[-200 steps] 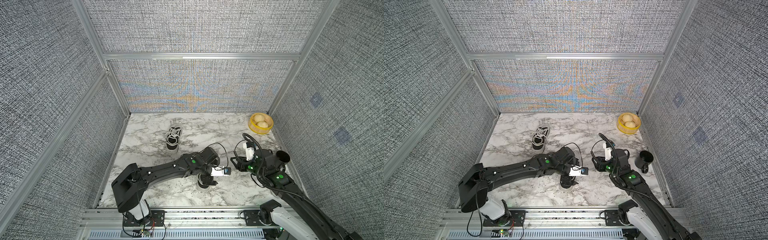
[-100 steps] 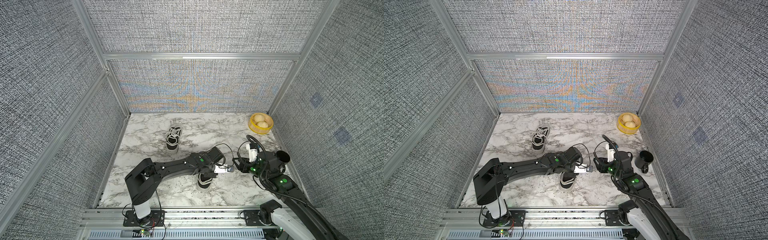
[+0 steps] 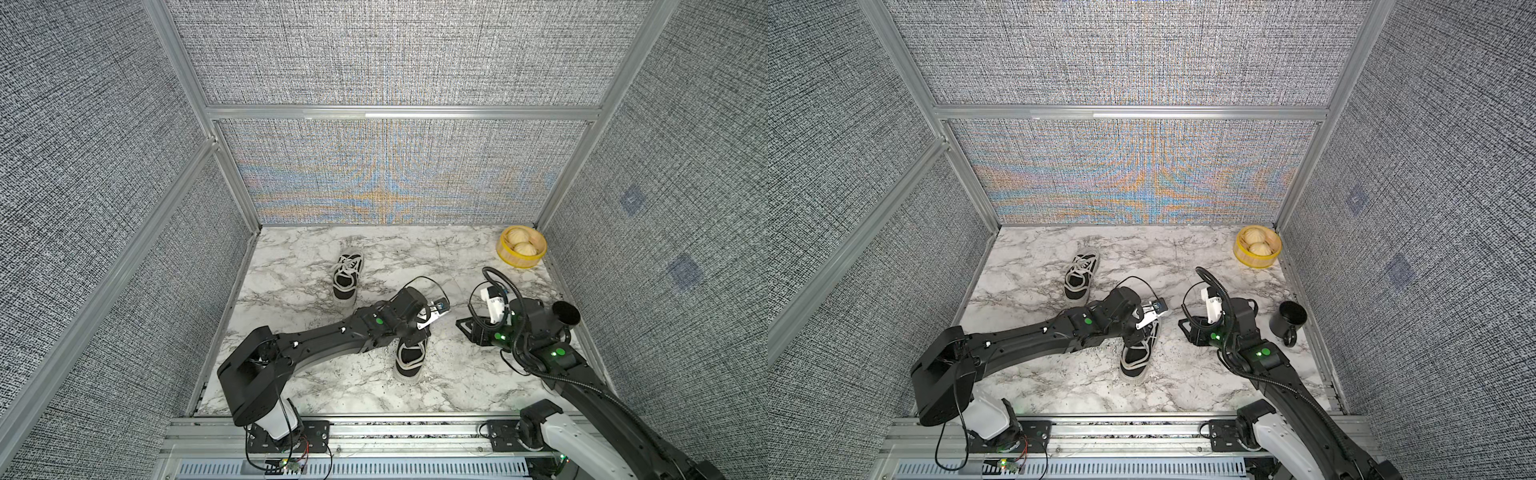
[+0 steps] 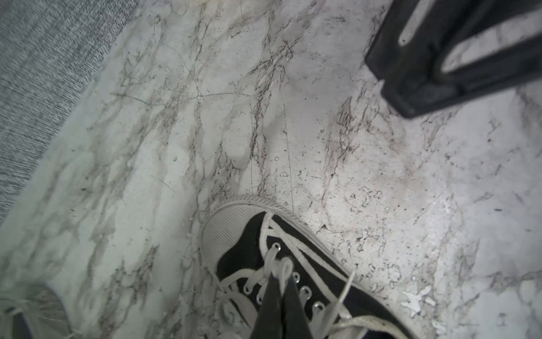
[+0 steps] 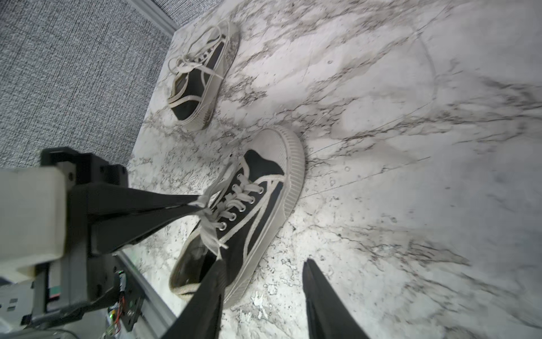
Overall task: Remove the insole from the shoe
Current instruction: Untie the shoelace on the shoe.
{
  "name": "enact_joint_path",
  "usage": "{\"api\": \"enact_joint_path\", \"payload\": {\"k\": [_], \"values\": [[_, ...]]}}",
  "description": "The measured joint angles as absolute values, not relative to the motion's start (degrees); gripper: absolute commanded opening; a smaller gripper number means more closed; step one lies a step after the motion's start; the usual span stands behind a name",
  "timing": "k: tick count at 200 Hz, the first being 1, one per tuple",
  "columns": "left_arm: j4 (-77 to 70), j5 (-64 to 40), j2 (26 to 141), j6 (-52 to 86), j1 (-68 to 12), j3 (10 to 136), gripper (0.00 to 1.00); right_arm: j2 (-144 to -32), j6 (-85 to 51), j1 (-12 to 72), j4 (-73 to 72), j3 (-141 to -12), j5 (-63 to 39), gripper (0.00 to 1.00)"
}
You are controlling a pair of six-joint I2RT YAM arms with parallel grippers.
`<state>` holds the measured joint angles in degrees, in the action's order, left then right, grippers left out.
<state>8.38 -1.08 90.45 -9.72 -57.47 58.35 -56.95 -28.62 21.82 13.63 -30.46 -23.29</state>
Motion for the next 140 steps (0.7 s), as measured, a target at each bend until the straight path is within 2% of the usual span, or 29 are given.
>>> {"api": "enact_joint_path", "payload": {"k": [66,140], "values": [[-2.81,-5.85,89.12,13.80,-52.97,50.13,0.00,-61.98,-32.73,27.24,3.09,-25.17,-32.23,0.54],[-8.12,-9.17,89.52,22.98,-50.43,49.17,0.01,-70.41,-39.90,31.03,-12.75,-21.65,-34.94,0.58]]}}
